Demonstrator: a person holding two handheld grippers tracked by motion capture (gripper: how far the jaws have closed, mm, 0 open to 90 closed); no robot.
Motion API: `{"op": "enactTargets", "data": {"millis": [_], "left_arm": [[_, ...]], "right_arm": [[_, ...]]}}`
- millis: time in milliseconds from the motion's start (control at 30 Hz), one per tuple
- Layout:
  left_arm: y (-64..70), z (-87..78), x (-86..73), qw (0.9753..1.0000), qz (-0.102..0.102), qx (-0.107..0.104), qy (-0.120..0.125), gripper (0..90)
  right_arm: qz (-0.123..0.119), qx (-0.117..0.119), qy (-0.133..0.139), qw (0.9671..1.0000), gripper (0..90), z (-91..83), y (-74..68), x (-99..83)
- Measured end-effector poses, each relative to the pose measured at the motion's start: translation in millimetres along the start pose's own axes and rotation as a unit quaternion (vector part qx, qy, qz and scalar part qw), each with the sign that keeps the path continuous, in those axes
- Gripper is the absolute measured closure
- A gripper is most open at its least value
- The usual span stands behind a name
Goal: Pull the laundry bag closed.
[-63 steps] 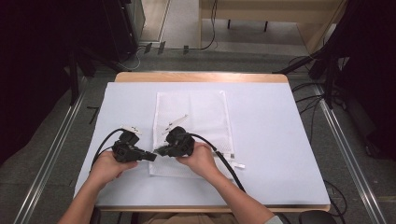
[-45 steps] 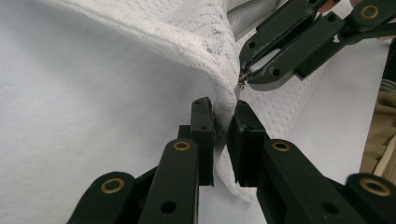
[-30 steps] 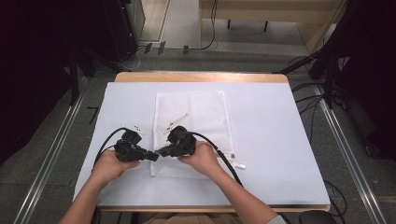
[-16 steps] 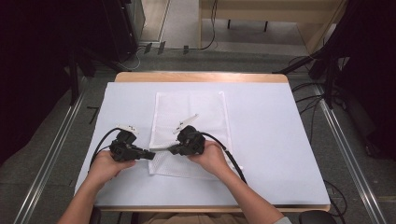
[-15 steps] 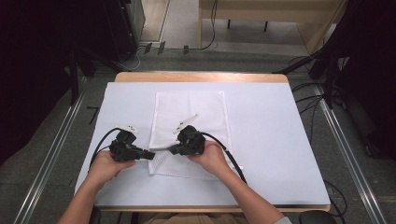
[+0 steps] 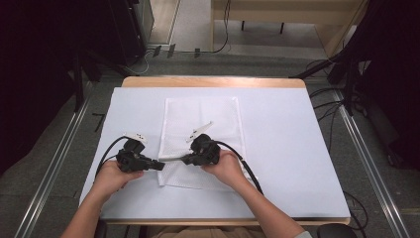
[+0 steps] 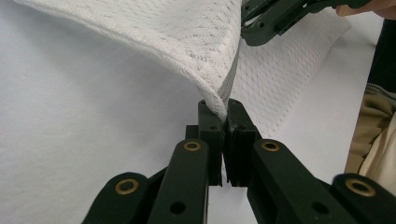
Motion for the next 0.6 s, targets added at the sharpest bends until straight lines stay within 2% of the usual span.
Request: {"op": "enactTargets", "data": {"millis": [300,533,600], "left_arm": [[0.9,-0.3,-0.3,1.0,0.004,0.001,0.0,87.8],[0.1,-2.1,-1.2,1.0,0.003,0.0,-0.001,87.8],[0.6,-1.4,-1.1,1.0,0.005,-0.001,0.0,87.7]], "right_arm": [[0.012,0.0,-0.003,0.9999,88.3,-4.7,3.7,-5.5],[0.007,-0.003,-0.003,1.0,88.3,-9.7,3.6,-6.4],[0.012,-0.004,-0.004,0.9999,88.3,-11.8,4.5,-8.0]]}}
Point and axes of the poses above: each handheld gripper's, and its own axes: z roughly forward along the jaws, x roughly out of its top, y roughly to its right, the point moved 3 cm from there along z, roughly forward along the jaws, and after that the axes turned 2 degrees about -x, right-handed, at the moved point
